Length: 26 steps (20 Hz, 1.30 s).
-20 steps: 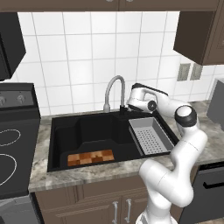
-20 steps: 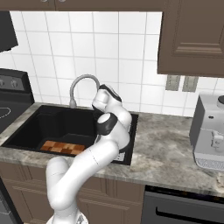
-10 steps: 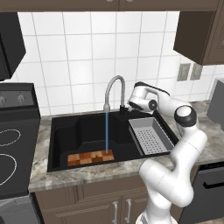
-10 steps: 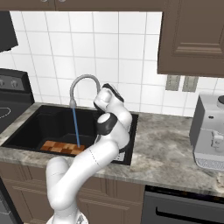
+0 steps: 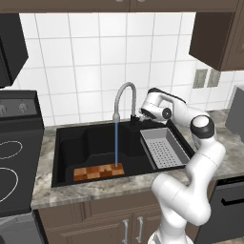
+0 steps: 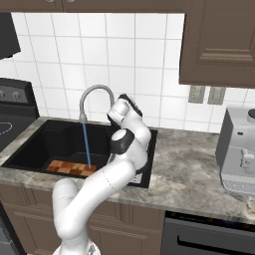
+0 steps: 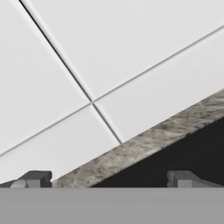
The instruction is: Turn on the sink faucet with hot water and rinse the cutting board for ten seconds, then turn off the faucet. Push the cutting board to reach the water if necessary.
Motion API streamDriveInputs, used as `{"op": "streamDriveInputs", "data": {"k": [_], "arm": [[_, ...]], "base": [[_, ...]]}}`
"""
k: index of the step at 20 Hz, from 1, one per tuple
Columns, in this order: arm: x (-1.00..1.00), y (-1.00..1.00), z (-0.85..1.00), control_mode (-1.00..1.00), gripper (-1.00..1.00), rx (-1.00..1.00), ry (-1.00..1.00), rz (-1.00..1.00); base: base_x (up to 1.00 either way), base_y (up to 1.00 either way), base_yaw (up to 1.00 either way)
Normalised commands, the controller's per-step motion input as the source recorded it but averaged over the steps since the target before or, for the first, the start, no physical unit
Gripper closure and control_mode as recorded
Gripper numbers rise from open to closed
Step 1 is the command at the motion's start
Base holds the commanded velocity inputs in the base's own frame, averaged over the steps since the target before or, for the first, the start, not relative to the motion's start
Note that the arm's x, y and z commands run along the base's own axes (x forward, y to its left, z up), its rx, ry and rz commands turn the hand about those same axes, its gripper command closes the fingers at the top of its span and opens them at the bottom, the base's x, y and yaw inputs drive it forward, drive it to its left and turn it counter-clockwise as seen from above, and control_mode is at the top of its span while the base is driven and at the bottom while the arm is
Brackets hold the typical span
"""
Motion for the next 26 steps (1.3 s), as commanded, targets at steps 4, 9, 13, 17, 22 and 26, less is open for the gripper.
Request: {"op": "streamDriveInputs", "data": {"k": [4,9,13,17,22,26], "arm": [[-0.67,-0.04,0.0,-1.0,-1.0,-0.01,0.0,0.0],[-0.73,-0.05,0.0,-1.0,-1.0,0.0,0.0,0.0],[-0.84,-0.04,0.0,-1.0,-1.0,0.0,0.0,0.0],[-0.94,-0.04,0.0,-1.0,-1.0,0.0,0.0,0.0],[-0.91,-0.05,-0.01,-1.0,-1.0,-0.01,0.0,0.0],[-0.95,-0.05,-0.03,-1.0,-1.0,-0.02,0.03,0.0]], "base": [[0.0,0.0,0.0],[0.0,0.0,0.0],[0.0,0.0,0.0],[0.0,0.0,0.0],[0.0,0.0,0.0],[0.0,0.0,0.0]]}}
